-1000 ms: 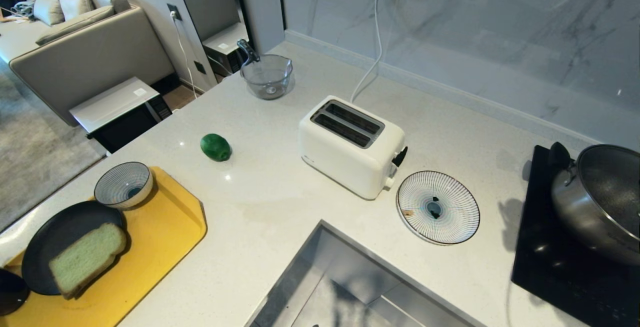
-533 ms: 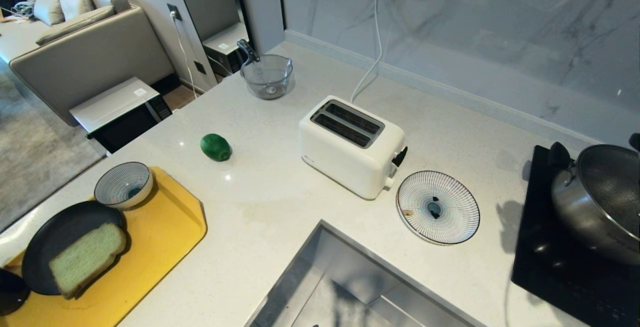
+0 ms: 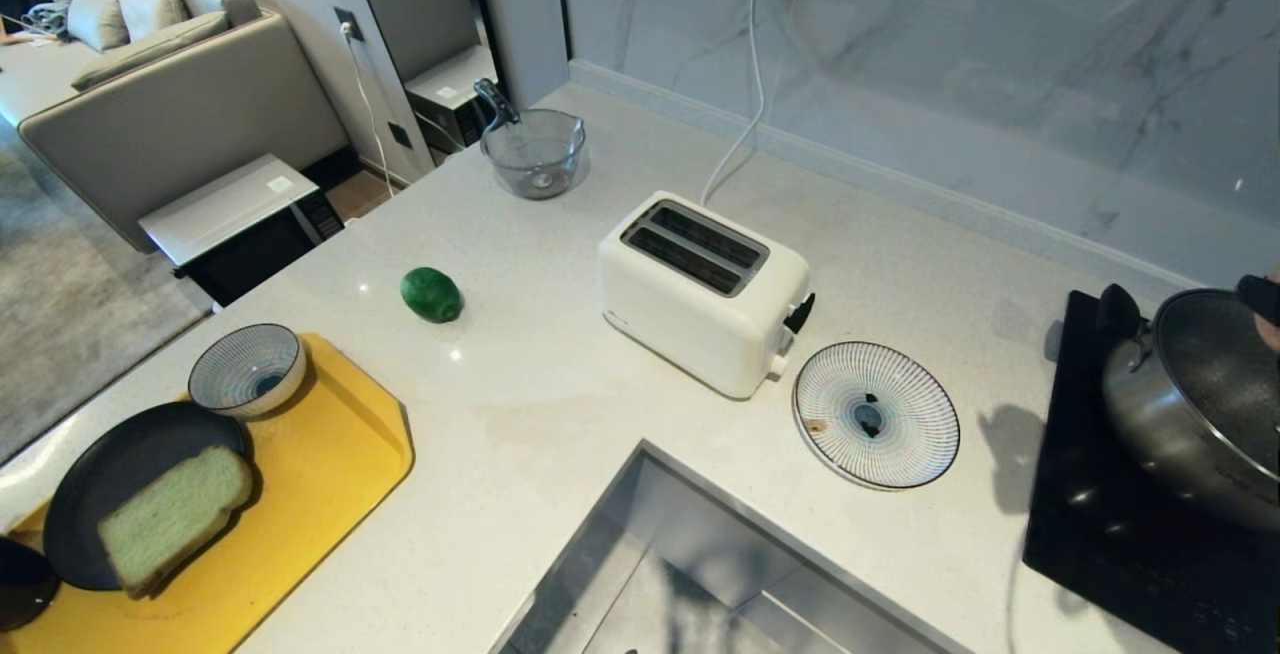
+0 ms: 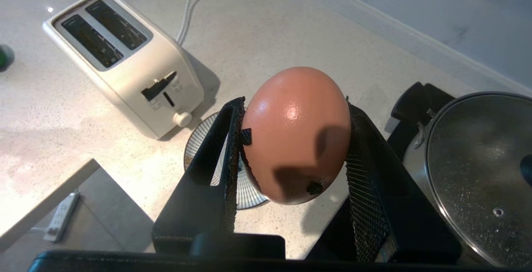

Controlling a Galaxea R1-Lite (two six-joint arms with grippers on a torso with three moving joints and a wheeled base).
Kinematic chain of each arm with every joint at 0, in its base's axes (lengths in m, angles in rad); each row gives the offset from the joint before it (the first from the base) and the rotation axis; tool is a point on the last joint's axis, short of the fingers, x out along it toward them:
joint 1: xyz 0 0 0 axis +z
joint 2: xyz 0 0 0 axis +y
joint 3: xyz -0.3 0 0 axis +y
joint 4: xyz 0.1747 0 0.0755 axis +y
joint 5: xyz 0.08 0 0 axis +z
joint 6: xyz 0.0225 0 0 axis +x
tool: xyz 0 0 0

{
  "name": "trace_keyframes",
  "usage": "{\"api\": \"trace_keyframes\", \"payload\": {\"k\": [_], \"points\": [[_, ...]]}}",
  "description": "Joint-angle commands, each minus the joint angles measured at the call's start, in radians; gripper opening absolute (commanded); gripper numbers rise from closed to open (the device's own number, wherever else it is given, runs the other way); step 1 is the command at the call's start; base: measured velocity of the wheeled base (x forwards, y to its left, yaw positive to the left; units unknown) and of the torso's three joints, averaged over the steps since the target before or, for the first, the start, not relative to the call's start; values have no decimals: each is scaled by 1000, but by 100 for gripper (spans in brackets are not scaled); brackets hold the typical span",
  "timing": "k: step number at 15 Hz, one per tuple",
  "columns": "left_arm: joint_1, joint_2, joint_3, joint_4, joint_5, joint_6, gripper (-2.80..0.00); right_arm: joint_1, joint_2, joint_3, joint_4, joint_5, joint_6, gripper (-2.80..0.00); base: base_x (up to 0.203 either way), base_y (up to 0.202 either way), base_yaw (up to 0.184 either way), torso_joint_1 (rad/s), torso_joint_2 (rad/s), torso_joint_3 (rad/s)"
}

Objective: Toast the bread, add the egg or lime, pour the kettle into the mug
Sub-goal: Put the egg in the bowl

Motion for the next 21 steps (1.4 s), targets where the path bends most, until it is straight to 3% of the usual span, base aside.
{"api": "trace_keyframes", "payload": {"k": [1, 21], "points": [[0, -2, 17, 0, 0, -1, -280, 0, -9, 18, -4, 2, 7, -280, 0, 0, 0, 0, 0, 0], [0, -2, 17, 0, 0, -1, -280, -2, -68, 74, 4, 11, 40, -280, 0, 0, 0, 0, 0, 0]]}}
